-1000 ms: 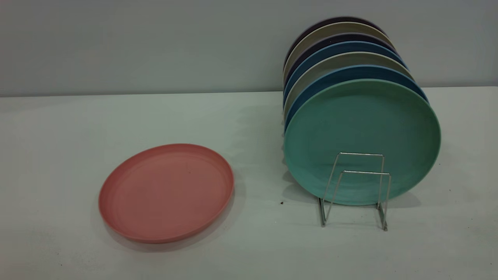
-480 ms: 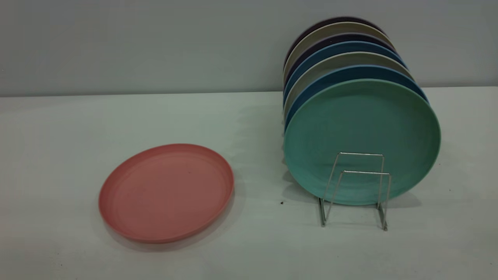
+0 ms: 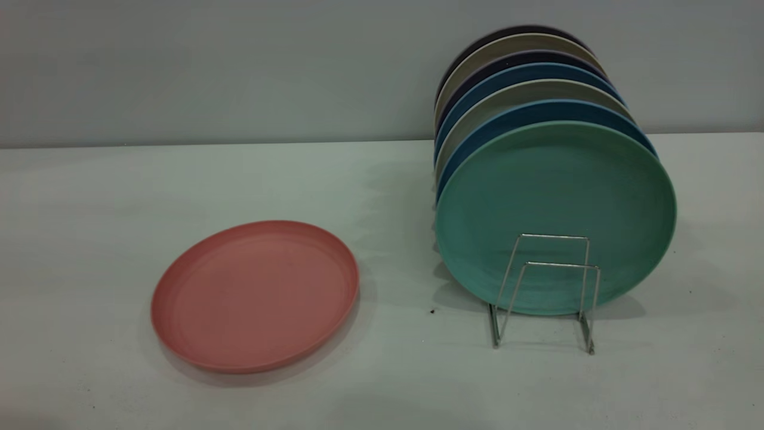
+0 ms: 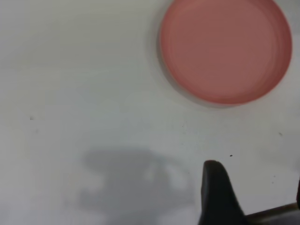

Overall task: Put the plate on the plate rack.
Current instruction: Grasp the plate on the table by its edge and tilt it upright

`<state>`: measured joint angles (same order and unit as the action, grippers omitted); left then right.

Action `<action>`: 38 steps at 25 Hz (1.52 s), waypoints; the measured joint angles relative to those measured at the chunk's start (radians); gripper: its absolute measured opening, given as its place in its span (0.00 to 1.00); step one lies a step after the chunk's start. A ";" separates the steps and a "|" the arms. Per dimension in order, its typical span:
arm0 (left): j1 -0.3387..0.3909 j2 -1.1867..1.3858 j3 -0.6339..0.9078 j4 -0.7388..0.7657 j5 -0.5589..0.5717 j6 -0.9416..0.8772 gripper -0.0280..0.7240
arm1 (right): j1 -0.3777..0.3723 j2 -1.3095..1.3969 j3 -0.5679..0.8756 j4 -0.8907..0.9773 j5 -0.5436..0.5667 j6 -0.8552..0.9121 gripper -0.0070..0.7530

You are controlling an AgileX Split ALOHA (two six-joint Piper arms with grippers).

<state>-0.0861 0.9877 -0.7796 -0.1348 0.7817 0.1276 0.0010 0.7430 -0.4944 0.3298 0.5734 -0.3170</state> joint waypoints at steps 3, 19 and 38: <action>0.000 0.160 -0.016 -0.005 -0.052 0.027 0.63 | 0.000 0.140 0.000 0.015 -0.065 -0.036 0.69; 0.352 0.735 -0.074 -0.715 -0.192 0.744 0.63 | 0.000 0.448 -0.105 0.128 -0.156 -0.109 0.66; 0.258 1.134 -0.236 -0.850 -0.315 0.849 0.63 | 0.000 0.755 -0.157 0.743 -0.242 -0.707 0.64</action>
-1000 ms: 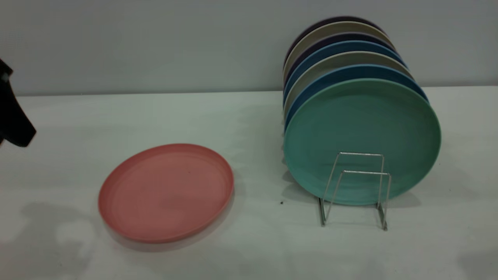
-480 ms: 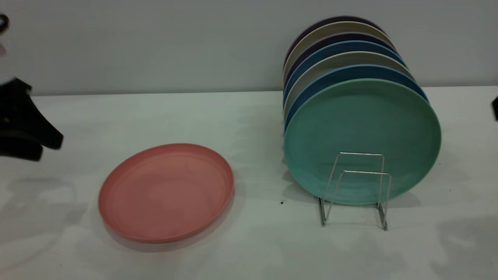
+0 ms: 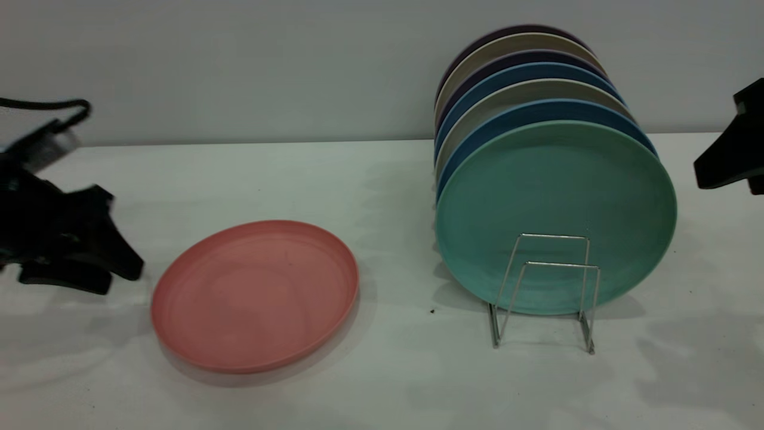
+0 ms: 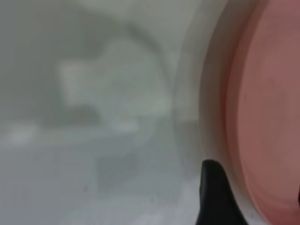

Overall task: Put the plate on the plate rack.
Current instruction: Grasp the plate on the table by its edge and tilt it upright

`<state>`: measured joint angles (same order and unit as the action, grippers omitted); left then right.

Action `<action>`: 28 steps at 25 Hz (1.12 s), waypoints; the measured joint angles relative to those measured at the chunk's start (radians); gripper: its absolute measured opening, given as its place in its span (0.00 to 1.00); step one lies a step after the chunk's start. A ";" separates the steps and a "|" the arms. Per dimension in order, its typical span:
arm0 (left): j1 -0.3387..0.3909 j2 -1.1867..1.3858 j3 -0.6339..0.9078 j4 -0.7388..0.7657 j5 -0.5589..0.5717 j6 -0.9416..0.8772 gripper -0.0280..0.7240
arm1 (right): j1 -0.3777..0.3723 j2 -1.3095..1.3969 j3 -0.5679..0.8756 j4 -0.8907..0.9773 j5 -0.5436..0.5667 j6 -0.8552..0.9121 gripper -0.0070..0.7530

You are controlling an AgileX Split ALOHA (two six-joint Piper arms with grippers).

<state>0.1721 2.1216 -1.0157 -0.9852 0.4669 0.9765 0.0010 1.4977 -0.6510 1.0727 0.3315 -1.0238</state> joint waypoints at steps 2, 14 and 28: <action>-0.015 0.010 -0.002 -0.002 -0.019 0.000 0.63 | 0.000 0.004 0.000 0.040 -0.001 -0.039 0.64; -0.019 0.069 -0.028 -0.062 -0.039 -0.004 0.63 | 0.000 0.004 0.000 0.094 -0.016 -0.122 0.64; -0.068 0.079 -0.029 -0.092 -0.078 0.009 0.60 | 0.000 0.004 0.000 0.096 -0.022 -0.131 0.64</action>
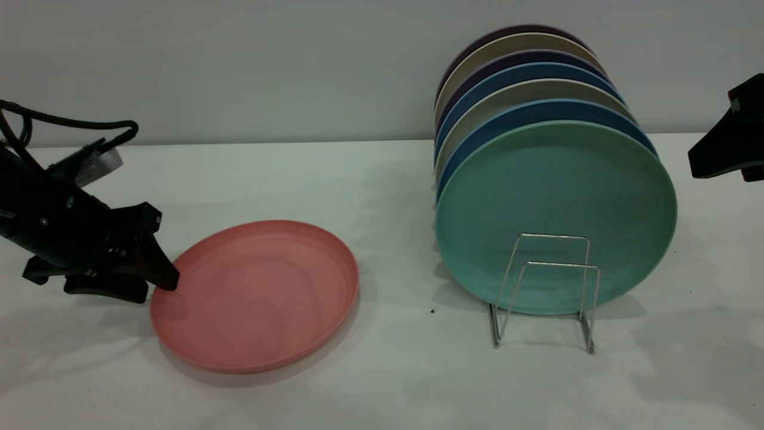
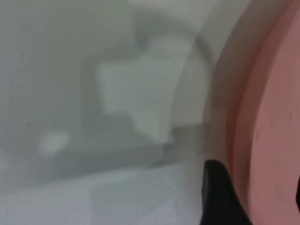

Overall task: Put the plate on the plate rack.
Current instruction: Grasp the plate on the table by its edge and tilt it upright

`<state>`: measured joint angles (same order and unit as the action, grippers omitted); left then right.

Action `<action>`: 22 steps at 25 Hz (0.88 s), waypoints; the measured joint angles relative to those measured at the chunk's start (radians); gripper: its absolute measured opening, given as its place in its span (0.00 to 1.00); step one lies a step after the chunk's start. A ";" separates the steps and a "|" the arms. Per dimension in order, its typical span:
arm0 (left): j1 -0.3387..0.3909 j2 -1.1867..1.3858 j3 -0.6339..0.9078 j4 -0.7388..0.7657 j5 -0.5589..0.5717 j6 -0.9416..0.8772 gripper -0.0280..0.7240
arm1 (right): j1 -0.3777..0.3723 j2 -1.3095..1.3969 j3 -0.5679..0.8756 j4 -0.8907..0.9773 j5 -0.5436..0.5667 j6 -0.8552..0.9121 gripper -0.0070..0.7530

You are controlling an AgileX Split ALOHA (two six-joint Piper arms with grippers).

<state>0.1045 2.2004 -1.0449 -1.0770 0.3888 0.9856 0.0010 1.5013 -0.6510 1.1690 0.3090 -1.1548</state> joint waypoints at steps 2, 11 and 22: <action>-0.002 0.009 -0.001 0.000 -0.001 0.000 0.59 | 0.000 0.000 0.000 0.000 -0.001 0.000 0.64; -0.015 0.045 -0.009 -0.004 -0.003 0.000 0.49 | 0.000 0.000 0.000 0.022 -0.006 -0.023 0.62; -0.016 0.045 -0.009 -0.006 -0.007 0.013 0.06 | 0.000 0.000 0.000 0.022 -0.007 -0.025 0.54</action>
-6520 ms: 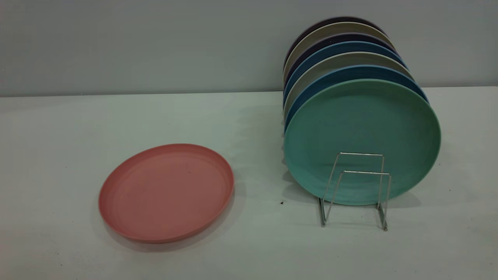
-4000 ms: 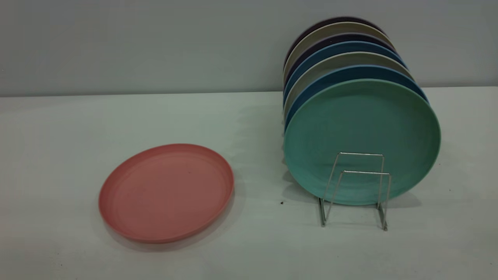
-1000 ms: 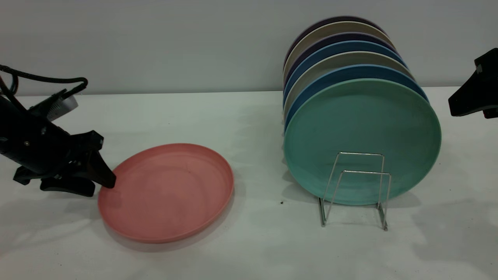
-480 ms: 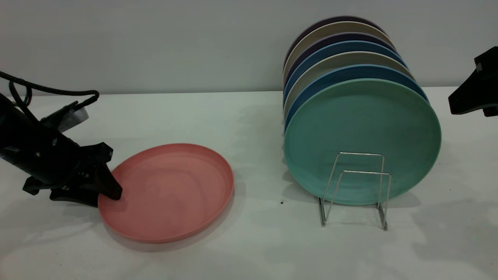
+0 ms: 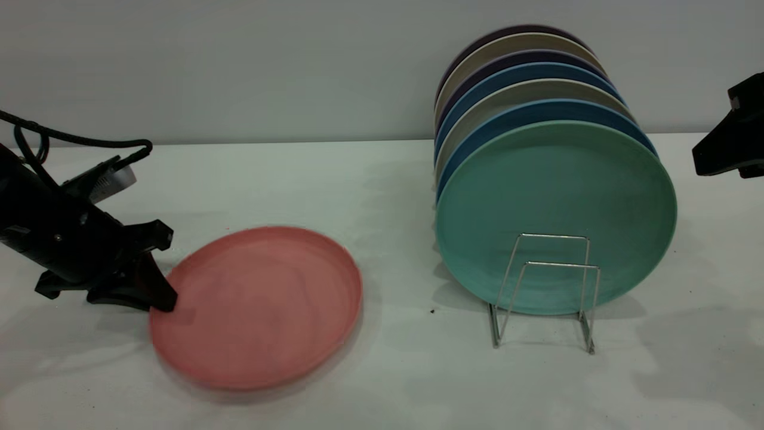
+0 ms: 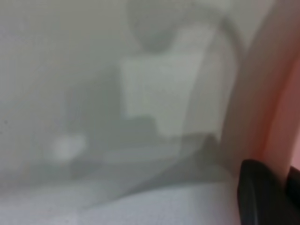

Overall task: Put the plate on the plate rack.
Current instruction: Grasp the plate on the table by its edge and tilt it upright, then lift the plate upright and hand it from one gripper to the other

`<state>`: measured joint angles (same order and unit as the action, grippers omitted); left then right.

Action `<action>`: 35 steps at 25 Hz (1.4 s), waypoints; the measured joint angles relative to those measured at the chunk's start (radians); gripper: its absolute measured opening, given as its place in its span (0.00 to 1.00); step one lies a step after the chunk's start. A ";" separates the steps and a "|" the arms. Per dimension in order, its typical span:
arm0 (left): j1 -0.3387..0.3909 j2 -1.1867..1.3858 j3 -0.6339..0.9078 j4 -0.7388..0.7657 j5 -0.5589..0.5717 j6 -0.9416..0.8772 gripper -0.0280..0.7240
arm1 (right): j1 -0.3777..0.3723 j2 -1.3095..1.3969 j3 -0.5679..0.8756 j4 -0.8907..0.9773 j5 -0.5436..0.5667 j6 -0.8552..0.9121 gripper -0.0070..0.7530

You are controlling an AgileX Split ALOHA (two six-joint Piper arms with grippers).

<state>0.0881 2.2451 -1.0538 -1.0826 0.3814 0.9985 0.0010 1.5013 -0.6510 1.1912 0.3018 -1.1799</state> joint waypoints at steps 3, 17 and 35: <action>0.000 0.000 0.000 0.000 0.000 0.002 0.05 | 0.000 0.000 0.000 0.000 0.000 -0.001 0.54; -0.014 -0.096 0.000 -0.028 0.099 0.127 0.05 | 0.000 0.000 0.000 0.015 0.103 -0.001 0.54; -0.218 -0.267 0.009 -0.056 0.177 0.184 0.05 | 0.000 0.000 0.000 0.202 0.385 -0.132 0.54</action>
<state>-0.1299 1.9776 -1.0447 -1.1387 0.5586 1.1826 0.0010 1.5013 -0.6510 1.3931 0.6872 -1.3115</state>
